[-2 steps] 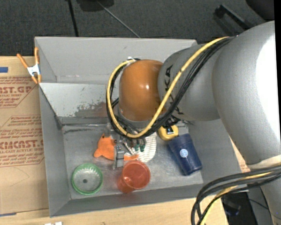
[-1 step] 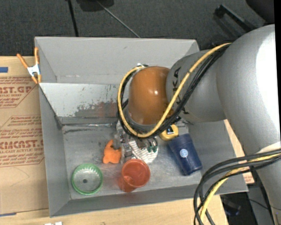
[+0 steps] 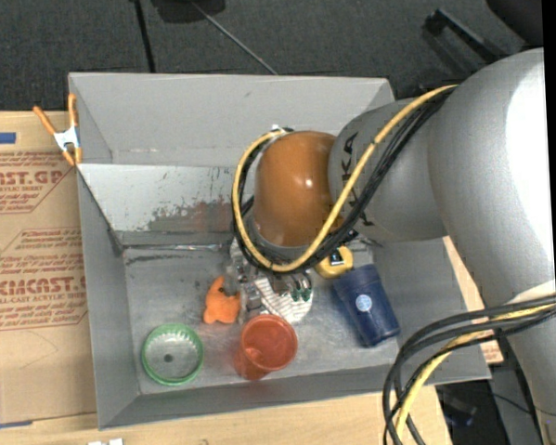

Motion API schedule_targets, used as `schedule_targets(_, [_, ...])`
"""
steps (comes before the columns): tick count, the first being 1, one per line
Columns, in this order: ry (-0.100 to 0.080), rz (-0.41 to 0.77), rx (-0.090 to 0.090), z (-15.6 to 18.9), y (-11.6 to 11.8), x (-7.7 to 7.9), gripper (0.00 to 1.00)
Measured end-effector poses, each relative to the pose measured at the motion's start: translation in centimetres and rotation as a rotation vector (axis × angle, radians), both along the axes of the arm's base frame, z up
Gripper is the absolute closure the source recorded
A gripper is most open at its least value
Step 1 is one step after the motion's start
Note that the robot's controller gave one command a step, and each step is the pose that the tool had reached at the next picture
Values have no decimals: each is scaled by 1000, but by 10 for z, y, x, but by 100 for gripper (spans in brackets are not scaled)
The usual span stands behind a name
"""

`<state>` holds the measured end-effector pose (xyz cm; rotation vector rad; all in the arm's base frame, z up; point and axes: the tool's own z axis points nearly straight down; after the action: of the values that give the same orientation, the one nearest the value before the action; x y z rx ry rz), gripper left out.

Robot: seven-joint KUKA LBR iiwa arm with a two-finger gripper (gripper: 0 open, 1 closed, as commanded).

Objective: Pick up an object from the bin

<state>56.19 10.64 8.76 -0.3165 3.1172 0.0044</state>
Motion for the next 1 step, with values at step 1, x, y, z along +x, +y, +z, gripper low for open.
schedule_targets(1, [6,29,-2,105,-11,-33,100])
